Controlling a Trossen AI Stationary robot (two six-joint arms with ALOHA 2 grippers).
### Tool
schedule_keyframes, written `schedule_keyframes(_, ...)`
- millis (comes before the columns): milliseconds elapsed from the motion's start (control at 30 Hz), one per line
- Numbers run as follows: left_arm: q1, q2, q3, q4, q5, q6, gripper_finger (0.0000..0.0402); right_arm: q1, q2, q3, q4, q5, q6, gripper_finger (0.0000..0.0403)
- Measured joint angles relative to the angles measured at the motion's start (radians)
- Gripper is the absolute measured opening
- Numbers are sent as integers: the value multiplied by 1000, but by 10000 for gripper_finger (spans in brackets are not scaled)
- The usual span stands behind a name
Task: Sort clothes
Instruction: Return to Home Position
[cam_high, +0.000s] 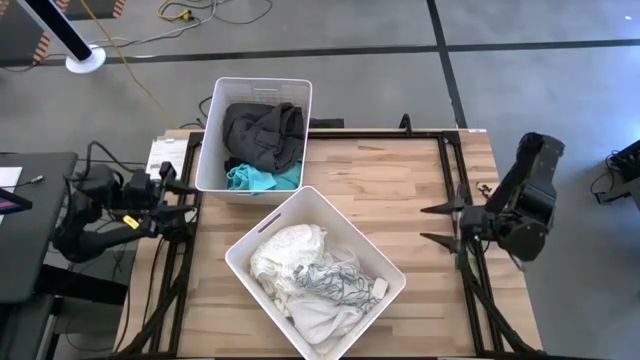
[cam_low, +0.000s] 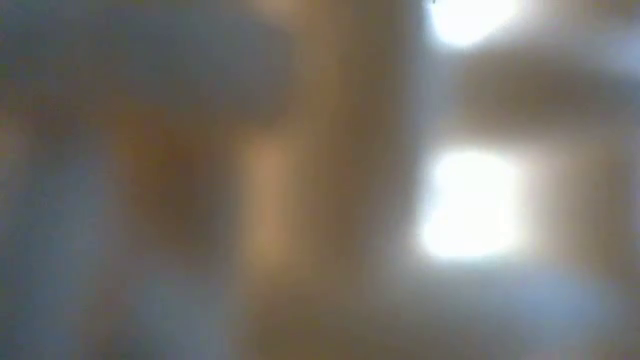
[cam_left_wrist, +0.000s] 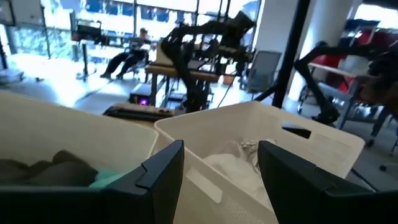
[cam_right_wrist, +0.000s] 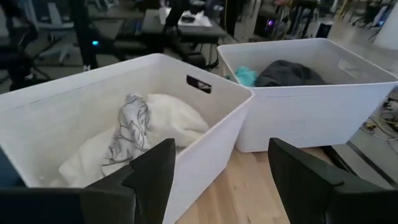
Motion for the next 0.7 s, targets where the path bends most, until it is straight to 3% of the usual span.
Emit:
schedule_keyframes(367,0,-31,-150,130,109,-22,199,80,-289,-316,246,131,-121,270)
schedule_keyframes(533,0,-32,-177,148,135,-16,199,88,-441,-448,435,122,-263,270)
schedule_keyframes(700,0,-32,-178,158,168,-15,199,78,-592,-544,656,12,-513,270)
